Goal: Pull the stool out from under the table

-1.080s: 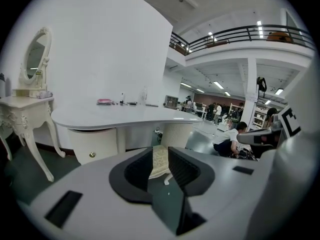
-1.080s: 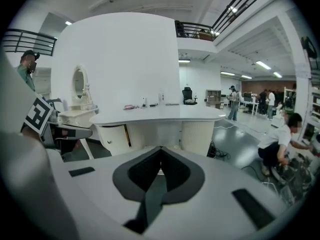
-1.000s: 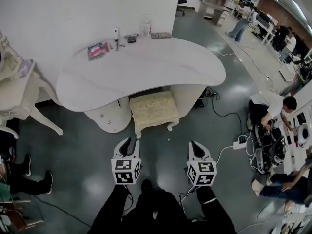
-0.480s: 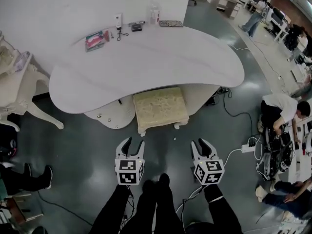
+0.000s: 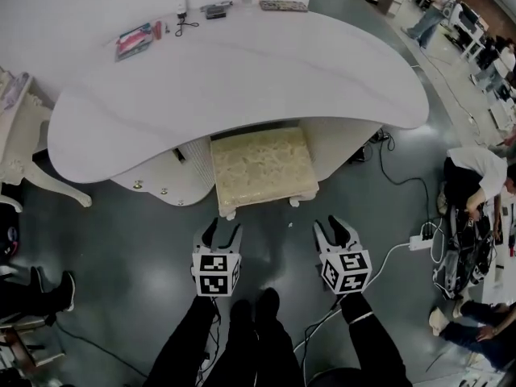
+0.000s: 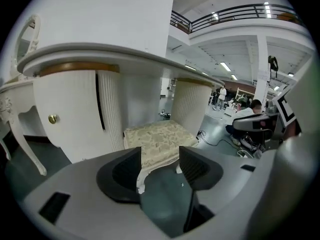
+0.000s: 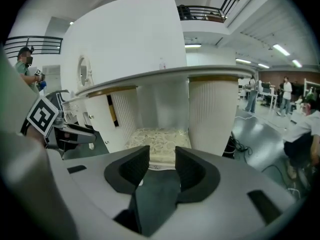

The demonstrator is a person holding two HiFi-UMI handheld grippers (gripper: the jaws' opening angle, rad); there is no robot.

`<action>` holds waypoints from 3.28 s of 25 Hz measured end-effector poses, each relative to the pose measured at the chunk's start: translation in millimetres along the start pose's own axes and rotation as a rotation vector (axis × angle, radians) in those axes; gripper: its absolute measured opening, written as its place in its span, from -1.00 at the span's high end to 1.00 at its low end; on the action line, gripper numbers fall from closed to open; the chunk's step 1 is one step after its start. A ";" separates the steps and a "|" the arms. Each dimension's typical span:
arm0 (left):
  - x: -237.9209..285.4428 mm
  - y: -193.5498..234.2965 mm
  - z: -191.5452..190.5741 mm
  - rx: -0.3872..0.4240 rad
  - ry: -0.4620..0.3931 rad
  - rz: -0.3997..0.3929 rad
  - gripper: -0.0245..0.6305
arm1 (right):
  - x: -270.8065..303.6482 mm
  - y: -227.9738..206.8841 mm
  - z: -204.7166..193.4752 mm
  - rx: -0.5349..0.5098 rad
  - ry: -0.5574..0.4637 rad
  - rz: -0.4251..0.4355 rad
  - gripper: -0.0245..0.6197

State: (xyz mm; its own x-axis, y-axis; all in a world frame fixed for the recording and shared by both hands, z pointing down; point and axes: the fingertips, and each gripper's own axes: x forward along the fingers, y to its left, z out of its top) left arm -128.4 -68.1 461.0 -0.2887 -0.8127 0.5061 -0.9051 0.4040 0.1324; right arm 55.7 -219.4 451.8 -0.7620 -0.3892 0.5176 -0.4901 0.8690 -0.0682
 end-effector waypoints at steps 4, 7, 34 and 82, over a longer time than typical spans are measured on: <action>37.4 10.0 -37.1 0.000 0.025 0.026 0.19 | 37.6 -16.0 -34.5 -0.020 0.004 -0.012 0.45; 62.3 18.3 -67.5 0.005 0.037 0.044 0.16 | 63.3 -29.8 -62.4 -0.035 0.023 -0.030 0.40; 198.0 88.7 -197.5 0.024 -0.031 0.161 -0.01 | 244.0 -111.8 -198.5 -0.013 0.039 -0.164 -0.09; 217.9 108.8 -190.5 0.008 -0.056 0.335 0.27 | 257.3 -129.1 -190.2 -0.082 0.018 -0.306 0.15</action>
State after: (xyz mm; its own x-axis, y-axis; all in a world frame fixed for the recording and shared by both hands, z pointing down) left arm -230.3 -121.3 748.0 -0.5871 -0.6572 0.4726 -0.7594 0.6494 -0.0403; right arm 3.5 -373.6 756.0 -0.5764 -0.6316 0.5185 -0.6593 0.7343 0.1615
